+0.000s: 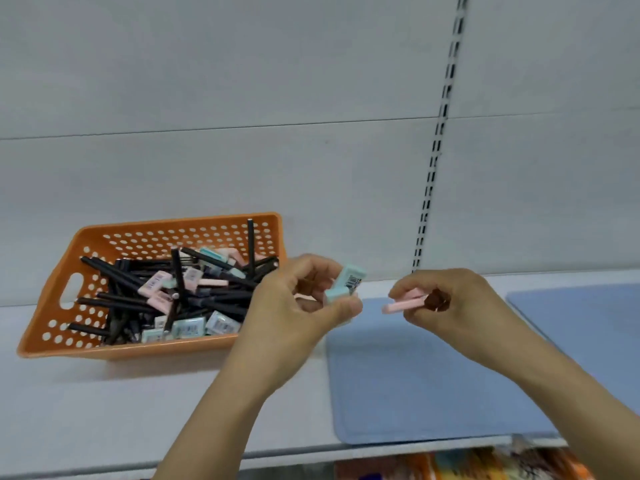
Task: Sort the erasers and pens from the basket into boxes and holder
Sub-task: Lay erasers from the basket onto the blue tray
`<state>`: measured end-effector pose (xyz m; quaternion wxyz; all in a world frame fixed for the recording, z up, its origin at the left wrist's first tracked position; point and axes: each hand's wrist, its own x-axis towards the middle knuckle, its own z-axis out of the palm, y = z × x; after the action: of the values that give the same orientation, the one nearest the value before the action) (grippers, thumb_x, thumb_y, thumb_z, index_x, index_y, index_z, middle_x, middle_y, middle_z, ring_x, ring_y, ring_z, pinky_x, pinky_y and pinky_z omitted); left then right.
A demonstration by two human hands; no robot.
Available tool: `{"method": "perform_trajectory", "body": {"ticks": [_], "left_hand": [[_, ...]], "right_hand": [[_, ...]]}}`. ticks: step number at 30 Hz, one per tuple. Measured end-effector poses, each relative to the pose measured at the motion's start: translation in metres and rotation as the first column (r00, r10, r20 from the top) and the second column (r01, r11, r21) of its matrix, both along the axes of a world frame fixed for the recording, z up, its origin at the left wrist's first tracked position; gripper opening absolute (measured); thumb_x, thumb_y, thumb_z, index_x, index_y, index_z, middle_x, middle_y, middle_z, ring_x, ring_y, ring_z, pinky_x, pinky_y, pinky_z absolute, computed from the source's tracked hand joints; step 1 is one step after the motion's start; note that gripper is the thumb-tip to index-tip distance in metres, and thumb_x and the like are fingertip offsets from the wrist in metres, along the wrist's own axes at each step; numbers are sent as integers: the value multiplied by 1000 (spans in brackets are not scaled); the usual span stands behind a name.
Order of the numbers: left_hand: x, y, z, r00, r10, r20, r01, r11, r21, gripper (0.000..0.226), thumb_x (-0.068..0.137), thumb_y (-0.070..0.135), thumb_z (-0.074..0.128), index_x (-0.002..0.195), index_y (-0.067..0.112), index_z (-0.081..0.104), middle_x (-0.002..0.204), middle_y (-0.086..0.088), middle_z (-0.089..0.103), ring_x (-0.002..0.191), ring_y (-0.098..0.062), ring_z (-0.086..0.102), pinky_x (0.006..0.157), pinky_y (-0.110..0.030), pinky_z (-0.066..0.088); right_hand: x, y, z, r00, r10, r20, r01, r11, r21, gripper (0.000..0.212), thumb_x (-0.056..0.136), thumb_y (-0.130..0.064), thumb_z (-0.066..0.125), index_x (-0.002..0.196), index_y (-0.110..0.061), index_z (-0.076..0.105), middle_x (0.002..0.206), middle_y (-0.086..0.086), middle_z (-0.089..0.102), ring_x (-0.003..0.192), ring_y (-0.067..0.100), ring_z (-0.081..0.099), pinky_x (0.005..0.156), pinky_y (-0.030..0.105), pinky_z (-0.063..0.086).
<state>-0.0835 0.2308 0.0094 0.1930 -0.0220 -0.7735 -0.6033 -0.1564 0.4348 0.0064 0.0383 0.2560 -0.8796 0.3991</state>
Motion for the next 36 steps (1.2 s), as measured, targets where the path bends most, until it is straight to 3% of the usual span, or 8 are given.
{"method": "perform_trajectory", "body": {"ticks": [2,5,9,16,21,26,32,36], "left_hand": [[-13,30,-15,996,-57,65,60,997,-38,24,70,15,86,85,26,70,89,2,67,80,-22,64,70,-29,57],[-28,69,-38,982,-123,145,131,990,-46,23,70,18,86,84,25,69,79,14,61,73,-8,56,69,-21,50],[-40,110,-64,944,-194,266,225,970,-90,23,71,22,85,88,27,69,84,8,60,67,-2,51,65,-14,45],[-51,134,-75,955,14,295,163,808,-566,29,81,44,72,107,36,60,97,14,57,83,-2,53,77,-19,46],[-50,139,-74,951,25,308,155,825,-544,31,79,44,75,106,36,62,100,13,58,88,-1,53,79,-18,46],[-53,157,-76,939,0,344,135,920,-368,29,67,38,86,89,32,68,89,10,62,80,-9,63,76,-33,58],[-50,145,-74,945,99,311,95,827,-554,31,74,54,75,94,34,64,95,14,58,79,1,52,64,-12,38],[-47,127,-71,912,-1,410,220,845,-488,48,72,54,77,113,38,59,108,17,53,88,-1,56,78,-19,47]], "right_hand": [[0,34,-13,996,-35,79,22,986,165,32,80,-10,72,76,-42,67,83,-12,65,62,-1,53,57,13,41],[-3,76,-32,988,-135,73,96,917,388,29,84,-18,68,79,-46,60,90,-15,63,76,2,55,71,21,45],[-5,113,-48,978,-204,51,132,782,610,30,91,-22,58,108,-47,59,102,-15,51,106,12,57,80,23,43],[3,147,-45,982,-97,165,-2,857,515,36,94,-33,60,128,-41,54,114,-18,46,93,5,54,85,23,47],[2,146,-50,989,-121,91,59,861,505,22,94,-46,55,115,-39,59,104,-16,50,87,3,52,79,20,45],[-2,138,-45,972,-188,-143,236,739,631,31,96,-57,43,99,-30,59,94,-10,48,89,11,53,67,26,42],[-11,126,-50,994,-73,-86,109,831,545,32,95,-51,50,91,-24,67,90,-6,55,85,13,56,68,29,42],[-3,133,-53,996,19,-83,27,852,523,27,91,-57,50,103,-36,63,101,-13,55,91,4,53,73,25,45]]}}
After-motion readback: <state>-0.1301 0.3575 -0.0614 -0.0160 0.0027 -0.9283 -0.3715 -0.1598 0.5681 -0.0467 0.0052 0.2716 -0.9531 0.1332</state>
